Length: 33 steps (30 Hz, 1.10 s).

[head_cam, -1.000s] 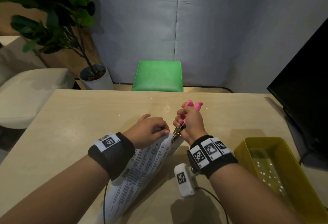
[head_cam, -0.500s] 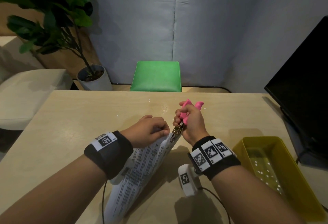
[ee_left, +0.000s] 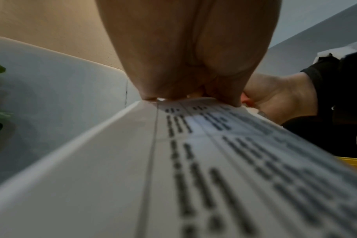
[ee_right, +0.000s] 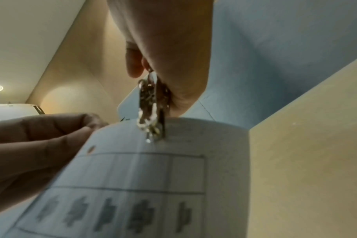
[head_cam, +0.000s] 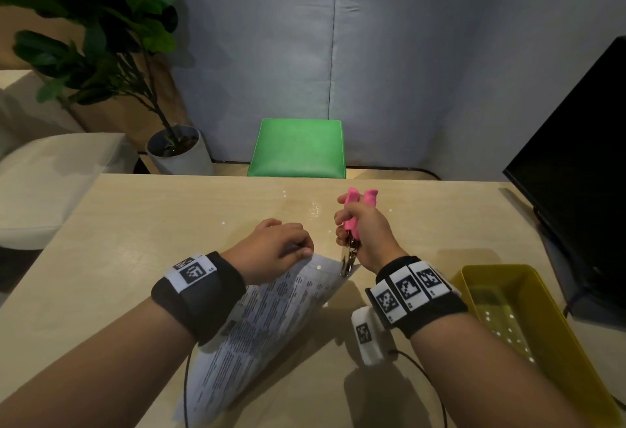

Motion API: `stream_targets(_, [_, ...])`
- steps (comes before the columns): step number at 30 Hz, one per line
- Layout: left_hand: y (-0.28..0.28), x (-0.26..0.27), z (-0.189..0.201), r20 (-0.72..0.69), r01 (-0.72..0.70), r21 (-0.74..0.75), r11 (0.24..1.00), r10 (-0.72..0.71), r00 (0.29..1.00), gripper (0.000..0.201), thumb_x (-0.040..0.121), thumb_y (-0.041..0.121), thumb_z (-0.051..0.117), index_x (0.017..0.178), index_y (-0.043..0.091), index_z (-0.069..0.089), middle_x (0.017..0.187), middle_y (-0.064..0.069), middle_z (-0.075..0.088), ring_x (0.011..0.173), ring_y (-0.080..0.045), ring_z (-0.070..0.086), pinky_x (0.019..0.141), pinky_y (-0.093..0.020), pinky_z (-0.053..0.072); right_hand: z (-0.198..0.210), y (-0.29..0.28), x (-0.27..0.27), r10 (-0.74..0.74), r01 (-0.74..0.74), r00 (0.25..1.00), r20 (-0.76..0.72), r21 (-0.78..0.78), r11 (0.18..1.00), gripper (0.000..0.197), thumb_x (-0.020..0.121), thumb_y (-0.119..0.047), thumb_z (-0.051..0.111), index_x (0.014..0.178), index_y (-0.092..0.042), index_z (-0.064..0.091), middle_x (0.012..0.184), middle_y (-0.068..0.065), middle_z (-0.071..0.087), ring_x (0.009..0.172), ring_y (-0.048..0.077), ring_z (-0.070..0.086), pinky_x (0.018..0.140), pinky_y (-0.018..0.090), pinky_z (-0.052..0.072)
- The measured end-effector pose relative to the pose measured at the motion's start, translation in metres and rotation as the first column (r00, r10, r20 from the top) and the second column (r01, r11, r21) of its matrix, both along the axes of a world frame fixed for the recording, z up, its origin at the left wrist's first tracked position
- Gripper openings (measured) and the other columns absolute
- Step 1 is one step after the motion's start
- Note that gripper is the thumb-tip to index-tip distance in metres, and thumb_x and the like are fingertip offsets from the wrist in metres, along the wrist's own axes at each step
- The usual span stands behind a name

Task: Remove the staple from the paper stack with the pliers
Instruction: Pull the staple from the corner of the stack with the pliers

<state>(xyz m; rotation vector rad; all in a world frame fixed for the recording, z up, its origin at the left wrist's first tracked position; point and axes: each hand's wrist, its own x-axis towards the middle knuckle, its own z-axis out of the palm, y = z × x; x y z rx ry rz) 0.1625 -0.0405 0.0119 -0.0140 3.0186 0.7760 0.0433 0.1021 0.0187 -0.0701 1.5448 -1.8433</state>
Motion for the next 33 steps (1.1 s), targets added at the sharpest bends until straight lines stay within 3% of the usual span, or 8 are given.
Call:
stream_targets(6, [-0.014,0.004,0.005,0.005,-0.078,0.059,0.995,0.078,0.997,0.013,0.093,0.038,0.046,0.087,0.031,0.056,0.085,0.020,0.054,0.089,-0.002,0.052,0.116,-0.038,0.010,0.000,0.013,-0.009,0.216,-0.204,0.973,-0.083,0.138,0.969,0.029,0.074,0.004,0.050,0.099,-0.010,0.051,0.085,0.012,0.063,0.053,0.015,0.041,0.051,0.027,0.035])
stream_targets(11, [-0.021,0.008,0.012,0.023,-0.071,0.080,0.994,0.070,0.997,0.013,0.090,0.042,0.042,0.083,0.037,0.051,0.087,0.018,0.055,0.091,0.003,0.051,0.115,-0.035,0.001,0.003,0.020,-0.017,0.309,-0.281,0.942,-0.129,0.199,0.939,0.033,0.070,-0.001,0.062,0.098,-0.015,0.052,0.093,0.019,0.058,0.055,0.016,0.045,0.054,0.029,0.036])
stream_targets(17, [-0.033,0.011,0.013,-0.017,-0.110,0.114,0.987,0.112,0.994,0.026,0.080,0.060,0.032,0.077,0.041,0.049,0.091,0.013,0.060,0.095,0.006,0.051,0.113,-0.029,-0.002,-0.002,0.029,-0.027,0.459,-0.411,0.876,-0.146,0.273,0.870,0.029,0.079,0.003,0.063,0.102,-0.014,0.055,0.088,0.009,0.068,0.062,0.014,0.050,0.058,0.025,0.040])
stream_targets(23, [-0.045,0.014,0.014,0.000,-0.166,0.127,0.978,0.167,0.986,0.017,0.095,0.035,0.047,0.078,0.035,0.050,0.090,0.025,0.057,0.092,0.011,0.051,0.115,-0.032,0.000,-0.001,0.038,-0.022,0.610,-0.522,0.769,-0.190,0.365,0.771,0.027,0.084,0.003,0.060,0.105,-0.014,0.055,0.091,0.006,0.057,0.070,0.014,0.050,0.062,0.026,0.041])
stream_targets(26, [-0.046,0.018,0.015,0.015,-0.176,0.132,0.975,0.176,0.984,0.020,0.097,0.027,0.048,0.079,0.035,0.050,0.088,0.023,0.057,0.085,0.015,0.051,0.113,-0.030,0.011,-0.001,0.038,-0.019,0.595,-0.533,0.780,-0.193,0.293,0.794,0.026,0.087,0.003,0.058,0.107,-0.012,0.054,0.092,0.007,0.056,0.077,0.017,0.055,0.070,0.031,0.047])
stream_targets(28, [-0.048,0.019,0.015,0.044,-0.206,0.208,0.956,0.201,0.979,0.022,0.095,0.025,0.052,0.076,0.036,0.053,0.082,0.018,0.058,0.075,0.012,0.051,0.094,-0.030,0.036,0.001,0.036,-0.016,0.583,-0.516,0.781,-0.226,0.294,0.805,0.026,0.087,0.004,0.058,0.107,-0.012,0.054,0.093,0.009,0.058,0.084,0.019,0.057,0.074,0.032,0.050])
stream_targets(30, [-0.046,0.019,0.019,0.092,-0.249,0.229,0.941,0.234,0.968,0.017,0.087,0.036,0.054,0.070,0.037,0.056,0.075,0.017,0.058,0.071,0.003,0.052,0.075,-0.029,0.038,0.006,0.032,-0.013,0.590,-0.474,0.748,-0.304,0.376,0.796,0.028,0.085,0.002,0.059,0.108,-0.014,0.056,0.100,0.010,0.059,0.087,0.019,0.057,0.073,0.029,0.050])
stream_targets(33, [-0.041,0.017,0.026,0.110,-0.223,0.007,0.975,0.221,0.969,0.030,0.074,0.063,0.037,0.084,0.042,0.057,0.084,0.020,0.060,0.083,-0.010,0.051,0.079,-0.032,0.040,0.018,0.023,-0.009,0.584,-0.429,0.721,-0.373,0.421,0.799,0.029,0.085,0.002,0.059,0.109,-0.015,0.056,0.098,0.005,0.058,0.081,0.014,0.054,0.070,0.026,0.046])
